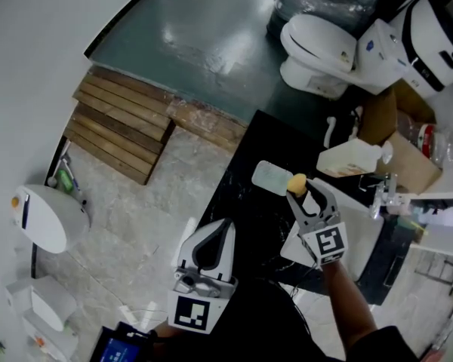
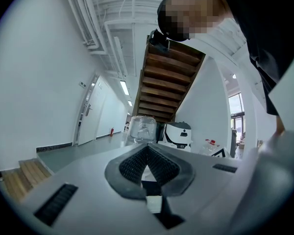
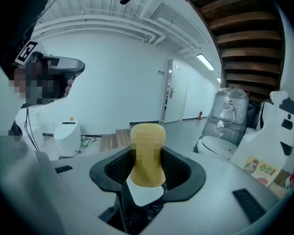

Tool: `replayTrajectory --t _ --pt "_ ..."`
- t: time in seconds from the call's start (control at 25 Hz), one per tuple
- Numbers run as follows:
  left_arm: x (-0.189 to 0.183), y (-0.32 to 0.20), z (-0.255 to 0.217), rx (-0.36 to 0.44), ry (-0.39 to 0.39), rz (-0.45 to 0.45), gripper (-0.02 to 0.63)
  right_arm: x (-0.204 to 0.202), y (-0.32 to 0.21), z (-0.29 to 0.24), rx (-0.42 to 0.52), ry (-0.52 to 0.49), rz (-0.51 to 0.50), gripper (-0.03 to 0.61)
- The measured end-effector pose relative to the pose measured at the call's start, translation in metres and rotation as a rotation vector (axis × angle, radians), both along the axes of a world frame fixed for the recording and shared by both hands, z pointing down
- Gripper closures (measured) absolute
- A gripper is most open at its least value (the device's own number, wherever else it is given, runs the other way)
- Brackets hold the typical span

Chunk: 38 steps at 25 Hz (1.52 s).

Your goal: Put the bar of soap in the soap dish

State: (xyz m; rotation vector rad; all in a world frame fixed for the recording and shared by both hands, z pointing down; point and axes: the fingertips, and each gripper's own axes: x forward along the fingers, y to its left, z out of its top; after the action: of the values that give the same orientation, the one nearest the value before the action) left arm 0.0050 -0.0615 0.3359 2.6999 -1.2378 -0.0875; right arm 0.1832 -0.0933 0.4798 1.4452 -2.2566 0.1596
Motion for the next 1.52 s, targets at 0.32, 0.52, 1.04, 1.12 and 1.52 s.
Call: replayTrajectory --t 0.32,0.52,1.04,1.12,1.52 --pt "0.002 0.004 -0.002 0.003 0.001 0.014 0.612 0.001 -0.006 0.027 -0.034 0.041 -0.065 0.407" --pt "-0.004 0.002 0.001 -0.001 -0.001 -0.004 0.612 -0.001 -0.01 0.048 -0.07 0.055 -0.1 0.407" --pt "-0.009 0.003 0.01 -0.036 -0.023 -0.016 0.612 0.001 -0.018 0.09 -0.194 0.073 -0.132 0.407" --pt "-0.01 0.003 0.009 -0.038 -0.018 -0.022 0.612 0.001 -0.018 0.094 -0.206 0.075 -0.136 0.407" --pt "-0.017 0.006 0.008 -0.038 -0.009 -0.03 0.612 -0.001 -0.026 0.115 -0.259 0.114 -0.165 0.407"
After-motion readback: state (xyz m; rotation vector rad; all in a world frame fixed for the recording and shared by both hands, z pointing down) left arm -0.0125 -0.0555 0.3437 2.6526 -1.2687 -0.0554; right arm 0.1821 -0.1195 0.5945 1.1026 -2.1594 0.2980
